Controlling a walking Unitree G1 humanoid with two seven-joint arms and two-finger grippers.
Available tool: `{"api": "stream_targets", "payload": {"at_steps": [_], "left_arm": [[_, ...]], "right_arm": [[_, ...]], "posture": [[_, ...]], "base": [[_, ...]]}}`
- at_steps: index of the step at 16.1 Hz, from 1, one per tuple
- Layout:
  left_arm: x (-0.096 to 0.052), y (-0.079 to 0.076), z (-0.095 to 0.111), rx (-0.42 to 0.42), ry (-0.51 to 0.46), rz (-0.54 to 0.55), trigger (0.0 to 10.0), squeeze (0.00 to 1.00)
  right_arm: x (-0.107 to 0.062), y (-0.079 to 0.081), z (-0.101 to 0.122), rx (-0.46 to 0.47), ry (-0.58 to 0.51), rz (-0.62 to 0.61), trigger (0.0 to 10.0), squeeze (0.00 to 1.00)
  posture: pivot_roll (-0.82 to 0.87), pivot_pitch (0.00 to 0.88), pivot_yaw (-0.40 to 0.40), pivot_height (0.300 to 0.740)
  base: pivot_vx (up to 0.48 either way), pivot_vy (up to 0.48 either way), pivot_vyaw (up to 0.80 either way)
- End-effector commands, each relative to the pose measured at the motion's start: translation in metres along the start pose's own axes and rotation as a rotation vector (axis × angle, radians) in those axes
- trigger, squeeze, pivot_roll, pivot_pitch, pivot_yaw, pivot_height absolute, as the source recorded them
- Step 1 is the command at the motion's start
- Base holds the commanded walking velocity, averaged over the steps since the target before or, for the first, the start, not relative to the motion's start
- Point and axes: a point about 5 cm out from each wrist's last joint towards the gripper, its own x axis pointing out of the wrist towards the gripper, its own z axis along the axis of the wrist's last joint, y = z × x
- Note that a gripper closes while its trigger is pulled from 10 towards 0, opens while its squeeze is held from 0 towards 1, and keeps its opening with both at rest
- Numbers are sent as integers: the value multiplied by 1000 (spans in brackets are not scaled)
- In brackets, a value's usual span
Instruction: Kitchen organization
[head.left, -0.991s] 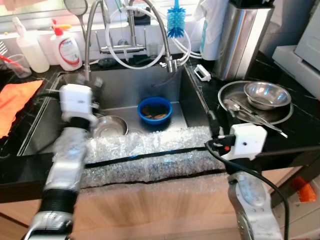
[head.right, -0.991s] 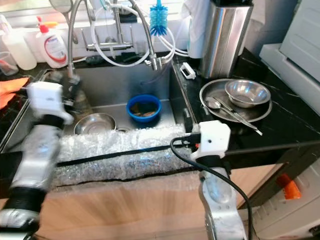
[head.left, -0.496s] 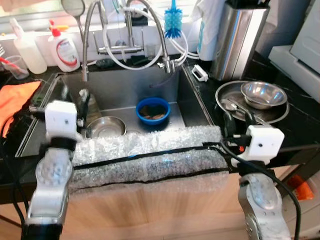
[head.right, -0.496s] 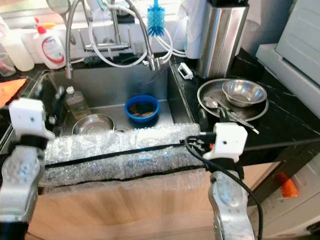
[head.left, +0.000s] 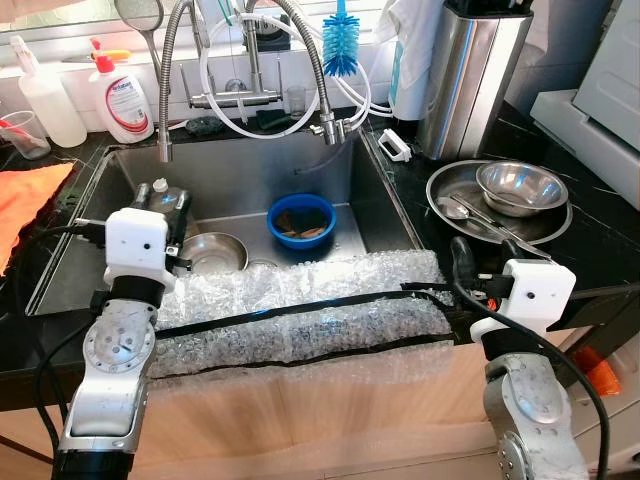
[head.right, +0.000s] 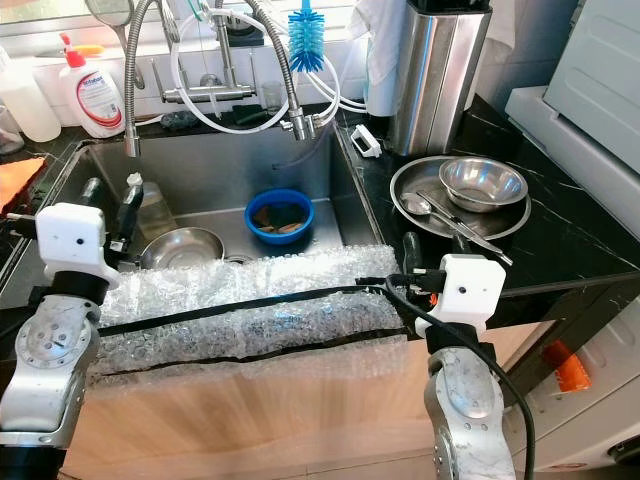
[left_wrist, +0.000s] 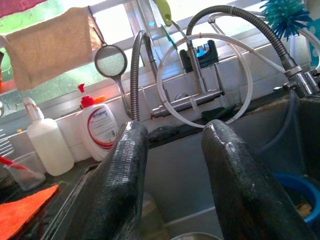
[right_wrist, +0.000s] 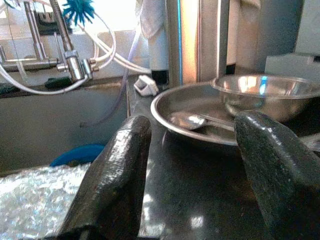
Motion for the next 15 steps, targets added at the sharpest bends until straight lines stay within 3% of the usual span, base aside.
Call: {"api": "stream_targets", "payload": {"at_steps": [1,2,6,15], "left_arm": [[3,-1,6,4,-25,0,10000,0],[4,-1,6,3,-25,0,10000,0],[8,-4,9,-3,-37,0,10000,0],[11,-6,8,10,-43,-17,10000,0]], "right_arm": [[2,0,-6,46,39,-21,10000,0],[2,0,-7,97,55,-31,10000,0],[4,5,-13,104,96,-14,10000,0],[9,-10,-15,143,118,-127,10000,0]], "posture": [[-85,17,20,740],[-85,17,20,740],[-83,12,20,740],[-83,6,23,740]], "base": [[0,0,0],[0,0,0],[0,0,0],[0,0,0]]}}
